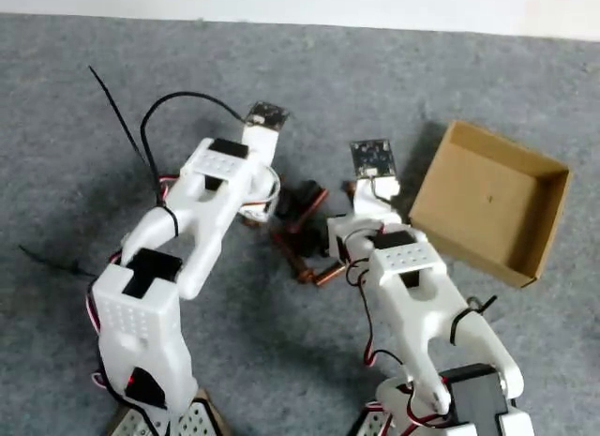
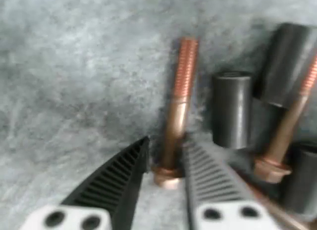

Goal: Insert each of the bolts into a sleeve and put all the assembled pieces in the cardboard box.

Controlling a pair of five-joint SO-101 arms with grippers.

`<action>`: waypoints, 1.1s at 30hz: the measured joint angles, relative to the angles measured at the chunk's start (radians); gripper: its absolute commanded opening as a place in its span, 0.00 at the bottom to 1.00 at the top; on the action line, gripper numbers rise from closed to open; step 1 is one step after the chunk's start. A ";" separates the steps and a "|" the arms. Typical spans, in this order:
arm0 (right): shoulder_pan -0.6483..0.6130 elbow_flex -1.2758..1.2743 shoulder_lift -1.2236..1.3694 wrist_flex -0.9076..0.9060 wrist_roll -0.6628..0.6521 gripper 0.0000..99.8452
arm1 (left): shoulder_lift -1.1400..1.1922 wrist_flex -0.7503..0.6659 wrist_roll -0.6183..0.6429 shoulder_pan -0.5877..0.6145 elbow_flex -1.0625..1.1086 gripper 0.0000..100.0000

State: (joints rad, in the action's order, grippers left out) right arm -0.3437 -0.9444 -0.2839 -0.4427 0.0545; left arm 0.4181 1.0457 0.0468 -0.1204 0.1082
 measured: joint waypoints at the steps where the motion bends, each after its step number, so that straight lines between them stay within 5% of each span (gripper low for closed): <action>1: 0.000 0.000 0.000 0.000 0.000 0.00 | 0.000 0.000 0.000 0.000 0.000 0.05; 20: 0.000 0.000 0.000 0.003 0.000 0.00 | -0.163 0.018 -0.094 0.172 0.143 0.01; 33: 0.000 0.000 0.000 0.003 0.000 0.00 | -0.448 -0.110 -0.663 0.057 0.548 0.01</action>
State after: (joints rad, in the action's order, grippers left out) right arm -0.3437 -0.9444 -0.2839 -0.4396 0.0545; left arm -0.0299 0.9352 -0.6160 -0.0637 0.6559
